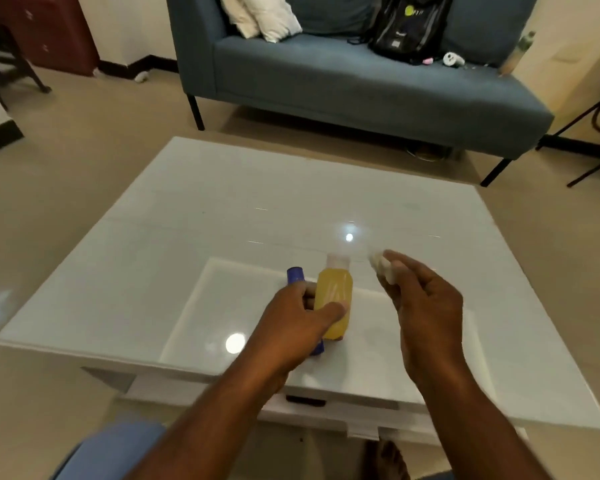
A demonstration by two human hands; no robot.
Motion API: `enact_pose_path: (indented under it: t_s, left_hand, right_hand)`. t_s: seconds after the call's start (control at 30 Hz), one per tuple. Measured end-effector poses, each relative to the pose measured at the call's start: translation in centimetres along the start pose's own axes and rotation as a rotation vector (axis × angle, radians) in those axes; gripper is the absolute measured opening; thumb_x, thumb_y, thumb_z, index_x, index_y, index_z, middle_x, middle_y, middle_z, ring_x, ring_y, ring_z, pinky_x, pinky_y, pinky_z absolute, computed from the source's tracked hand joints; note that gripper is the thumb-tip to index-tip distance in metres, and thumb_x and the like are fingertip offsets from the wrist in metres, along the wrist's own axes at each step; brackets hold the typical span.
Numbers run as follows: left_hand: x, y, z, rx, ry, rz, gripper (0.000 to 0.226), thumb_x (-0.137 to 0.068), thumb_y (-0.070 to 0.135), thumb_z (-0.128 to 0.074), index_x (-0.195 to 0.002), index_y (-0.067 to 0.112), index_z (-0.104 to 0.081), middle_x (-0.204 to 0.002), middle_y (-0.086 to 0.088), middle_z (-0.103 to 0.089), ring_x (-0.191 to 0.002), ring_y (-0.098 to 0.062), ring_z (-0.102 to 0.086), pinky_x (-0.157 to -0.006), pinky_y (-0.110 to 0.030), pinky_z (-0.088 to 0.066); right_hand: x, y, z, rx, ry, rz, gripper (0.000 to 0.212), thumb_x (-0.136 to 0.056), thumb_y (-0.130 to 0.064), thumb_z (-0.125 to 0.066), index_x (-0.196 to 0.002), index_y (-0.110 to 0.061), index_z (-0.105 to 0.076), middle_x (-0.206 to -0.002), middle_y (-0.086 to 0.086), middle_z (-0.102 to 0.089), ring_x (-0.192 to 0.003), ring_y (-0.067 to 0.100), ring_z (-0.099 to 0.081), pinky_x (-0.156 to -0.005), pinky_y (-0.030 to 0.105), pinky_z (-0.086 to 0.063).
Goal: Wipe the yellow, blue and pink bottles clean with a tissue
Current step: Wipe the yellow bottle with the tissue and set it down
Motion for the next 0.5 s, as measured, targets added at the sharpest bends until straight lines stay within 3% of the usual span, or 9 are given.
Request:
enact_pose_path:
  t_s: [0.13,0.23,0.37,0.5]
  left_hand:
    - [1.6,0.7,-0.1,0.019,0.025,-0.03,0.031,-0.084,0.031,-0.073,-0.113,0.025,-0.064,-0.104,0.007,-0.073,-0.092,-0.009,-0.071,-0.086,-0.031,-0.058]
    - [2.5,1.0,-0.3,0.102,0.068,-0.013,0.033,-0.084,0.024,-0.075,-0.114,0.016,-0.064,-0.103,0.0,-0.074,-0.089,-0.015,-0.072,-0.075,-0.029,-0.06]
    - [2.7,3.0,-1.2,0.204,0.078,-0.018,0.043,-0.083,0.025,-0.076,-0.121,0.018,-0.059,-0.112,-0.002,-0.069,-0.097,-0.022,-0.07,-0.085,-0.041,-0.06]
    - [2.6,2.7,-1.8,0.252,0.072,-0.033,0.048,-0.08,0.024,-0.079,-0.122,0.02,-0.056,-0.112,-0.004,-0.07,-0.096,-0.023,-0.071,-0.081,-0.047,-0.06]
  right_hand:
    - [2.2,-3.3,0.8,0.1,-0.032,0.158,0.024,-0.096,-0.015,-0.072,-0.119,-0.019,-0.076,-0.113,-0.01,-0.078,-0.11,0.002,-0.071,-0.101,0.026,-0.056]
    - [3.6,-3.1,2.8,0.029,0.037,0.08,0.024,-0.091,-0.021,-0.078,-0.114,-0.027,-0.075,-0.11,-0.012,-0.077,-0.105,0.001,-0.071,-0.1,0.03,-0.057]
    - [3.1,-4.3,4.8,0.058,0.035,0.117,0.022,-0.091,-0.026,-0.079,-0.112,-0.022,-0.073,-0.103,-0.01,-0.077,-0.096,-0.001,-0.072,-0.08,0.017,-0.058]
    - [2.9,-2.6,5.9,-0.007,0.004,0.022,0.015,-0.091,-0.023,-0.078,-0.106,-0.021,-0.076,-0.107,-0.001,-0.079,-0.104,0.014,-0.075,-0.097,0.036,-0.058]
Point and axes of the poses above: each hand's wrist, its own x-axis away from the middle knuckle, its own z-axis out of the back of the hand, y = z × x, the point moved 5 cm from there along -x, towards the middle knuckle
